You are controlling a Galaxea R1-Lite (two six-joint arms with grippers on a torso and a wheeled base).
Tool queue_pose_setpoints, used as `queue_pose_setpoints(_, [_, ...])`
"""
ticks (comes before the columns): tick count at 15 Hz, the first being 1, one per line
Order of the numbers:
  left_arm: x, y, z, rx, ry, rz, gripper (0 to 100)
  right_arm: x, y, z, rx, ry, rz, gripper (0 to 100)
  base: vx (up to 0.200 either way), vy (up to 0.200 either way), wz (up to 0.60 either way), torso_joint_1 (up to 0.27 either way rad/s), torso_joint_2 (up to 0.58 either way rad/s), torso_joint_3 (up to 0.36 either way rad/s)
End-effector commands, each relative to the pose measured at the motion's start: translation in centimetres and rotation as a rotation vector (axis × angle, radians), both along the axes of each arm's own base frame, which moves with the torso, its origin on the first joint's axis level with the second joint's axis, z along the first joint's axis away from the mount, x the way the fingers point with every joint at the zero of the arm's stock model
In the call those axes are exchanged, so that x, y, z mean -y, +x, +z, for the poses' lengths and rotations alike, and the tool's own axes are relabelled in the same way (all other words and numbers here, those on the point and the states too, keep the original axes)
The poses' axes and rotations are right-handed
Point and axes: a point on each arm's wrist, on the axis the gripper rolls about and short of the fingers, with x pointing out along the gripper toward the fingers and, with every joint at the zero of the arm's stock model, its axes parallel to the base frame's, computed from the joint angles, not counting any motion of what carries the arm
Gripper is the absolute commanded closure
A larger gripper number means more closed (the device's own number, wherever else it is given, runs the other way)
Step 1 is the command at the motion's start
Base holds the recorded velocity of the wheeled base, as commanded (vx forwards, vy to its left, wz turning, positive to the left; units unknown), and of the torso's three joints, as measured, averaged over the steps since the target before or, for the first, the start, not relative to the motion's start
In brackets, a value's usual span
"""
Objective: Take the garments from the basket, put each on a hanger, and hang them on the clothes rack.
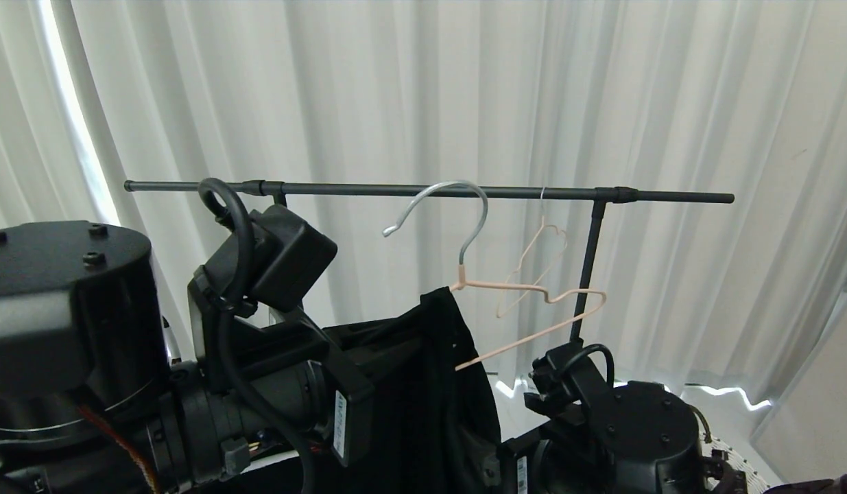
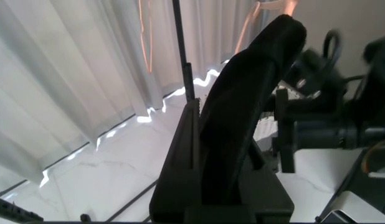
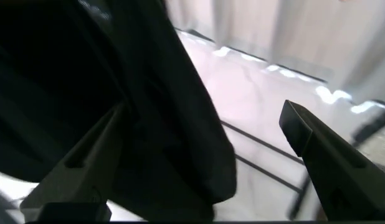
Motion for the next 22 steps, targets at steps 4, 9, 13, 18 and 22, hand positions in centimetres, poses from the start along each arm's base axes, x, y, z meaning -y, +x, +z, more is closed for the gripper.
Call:
queue_pose_setpoints(4, [-0.1, 0.0, 0.3, 0.01, -0.007, 0.017, 100, 0.1, 0.4, -2.9, -0.005, -0.143, -0.043, 0, 0.0, 0.0, 0.0, 0.0, 0.0, 0.0])
queue_pose_setpoints(9, [-0.5, 0.4, 0.1, 0.016, 0.011, 0.09, 100, 4.1, 2.7, -3.3, 0.015, -0.253, -0.18, 0, 0.0, 0.0, 0.0, 0.0, 0.0, 0.0])
queue_pose_setpoints(13, [-0.5, 0.4, 0.0, 0.017, 0.012, 0.091, 100, 7.2, 4.3, -3.0, 0.015, -0.293, -0.282, 0, 0.0, 0.0, 0.0, 0.0, 0.0, 0.0])
queue_pose_setpoints(18, [-1.7, -0.5, -2.0, 0.042, 0.132, 0.06, 100, 9.8, 6.2, -1.9, 0.031, -0.279, -0.365, 0, 0.0, 0.0, 0.0, 0.0, 0.0, 0.0])
queue_pose_setpoints(22, [-2.4, -1.1, -3.7, 0.0, 0.173, 0.038, 100, 10.8, 6.6, -1.0, 0.055, -0.271, -0.345, 0, 0.0, 0.0, 0.0, 0.0, 0.0, 0.0])
